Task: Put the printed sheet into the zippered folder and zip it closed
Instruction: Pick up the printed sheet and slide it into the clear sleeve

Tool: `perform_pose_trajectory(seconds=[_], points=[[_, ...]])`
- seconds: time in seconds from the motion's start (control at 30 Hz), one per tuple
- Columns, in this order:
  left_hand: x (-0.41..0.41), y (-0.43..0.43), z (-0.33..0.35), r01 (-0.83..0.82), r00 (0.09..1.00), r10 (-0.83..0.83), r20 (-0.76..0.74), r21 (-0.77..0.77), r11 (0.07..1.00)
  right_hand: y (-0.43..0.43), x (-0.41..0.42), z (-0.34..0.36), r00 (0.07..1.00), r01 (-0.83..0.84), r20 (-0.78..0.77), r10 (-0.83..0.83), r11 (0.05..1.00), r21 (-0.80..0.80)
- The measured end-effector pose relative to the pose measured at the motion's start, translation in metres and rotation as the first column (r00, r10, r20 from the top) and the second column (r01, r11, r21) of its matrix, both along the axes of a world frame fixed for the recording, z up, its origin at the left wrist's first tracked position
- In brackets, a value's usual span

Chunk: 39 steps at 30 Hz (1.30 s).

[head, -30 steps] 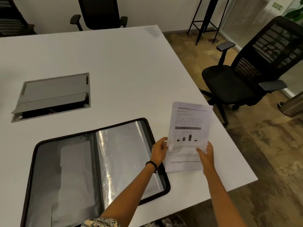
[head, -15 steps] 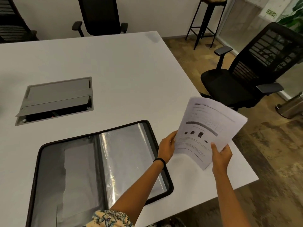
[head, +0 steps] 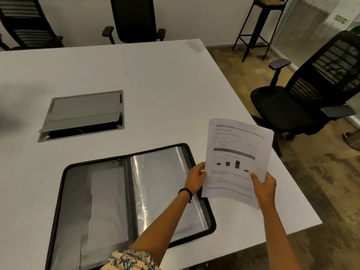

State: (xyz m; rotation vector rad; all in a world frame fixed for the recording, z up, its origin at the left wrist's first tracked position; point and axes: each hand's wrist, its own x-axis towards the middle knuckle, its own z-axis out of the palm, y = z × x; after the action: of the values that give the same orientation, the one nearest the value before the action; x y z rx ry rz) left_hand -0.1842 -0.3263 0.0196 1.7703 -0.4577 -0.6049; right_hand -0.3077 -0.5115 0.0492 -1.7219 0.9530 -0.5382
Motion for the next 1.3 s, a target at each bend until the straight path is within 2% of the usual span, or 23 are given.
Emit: perform_pose_trajectory(seconds=[0.03, 0.1, 0.27, 0.43, 0.57, 0.63, 0.73, 0.83, 0.9, 1.0, 1.13, 1.3], points=[[0.004, 0.002, 0.003, -0.003, 0.999, 0.003, -0.037, -0.011, 1.000, -0.003, 0.002, 0.005, 1.000, -0.025, -0.001, 0.025, 1.000, 0.014], [0.034, 0.055, 0.000, -0.153, 0.985, 0.152, -0.086, 0.003, 0.988, 0.028, 0.053, 0.000, 0.975, -0.218, -0.017, 0.220, 0.972, 0.083], [0.040, 0.083, -0.002, -0.070, 0.975, 0.088, -0.203, 0.093, 0.993, 0.032, 0.062, -0.007, 0.940, -0.323, -0.039, 0.339, 0.921, 0.216], [0.056, 0.135, -0.010, -0.077, 0.933, 0.140, -0.333, 0.193, 0.978, 0.065, 0.100, -0.027, 0.879, -0.422, -0.092, 0.467, 0.854, 0.305], [0.063, 0.160, -0.018, -0.011, 0.916, 0.142, -0.376, 0.329, 0.944, 0.082, 0.117, -0.051, 0.821, -0.446, -0.183, 0.541, 0.807, 0.386], [0.070, 0.168, -0.020, 0.012, 0.936, 0.123, -0.331, 0.379, 0.925, 0.087, 0.122, -0.059, 0.804, -0.431, -0.226, 0.549, 0.801, 0.416], [0.090, 0.183, -0.022, -0.068, 0.997, 0.077, 0.004, 0.513, 0.855, 0.086, 0.128, -0.066, 0.796, -0.406, -0.266, 0.543, 0.806, 0.431], [0.111, 0.198, -0.031, -0.118, 0.966, -0.055, 0.254, 0.618, 0.777, 0.082, 0.133, -0.065, 0.789, -0.400, -0.276, 0.549, 0.799, 0.449], [0.123, 0.204, -0.041, -0.113, 0.948, -0.124, 0.294, 0.673, 0.731, 0.080, 0.138, -0.063, 0.780, -0.398, -0.294, 0.552, 0.801, 0.447], [0.131, 0.210, -0.052, -0.077, 0.947, -0.176, 0.270, 0.719, 0.691, 0.075, 0.146, -0.062, 0.749, -0.406, -0.346, 0.565, 0.804, 0.434], [0.133, 0.219, -0.065, -0.053, 0.939, -0.209, 0.275, 0.713, 0.699, 0.072, 0.151, -0.062, 0.732, -0.414, -0.365, 0.575, 0.802, 0.431], [0.133, 0.222, -0.068, -0.067, 0.925, -0.214, 0.315, 0.688, 0.723, 0.075, 0.149, -0.064, 0.775, -0.385, -0.348, 0.527, 0.831, 0.401]])
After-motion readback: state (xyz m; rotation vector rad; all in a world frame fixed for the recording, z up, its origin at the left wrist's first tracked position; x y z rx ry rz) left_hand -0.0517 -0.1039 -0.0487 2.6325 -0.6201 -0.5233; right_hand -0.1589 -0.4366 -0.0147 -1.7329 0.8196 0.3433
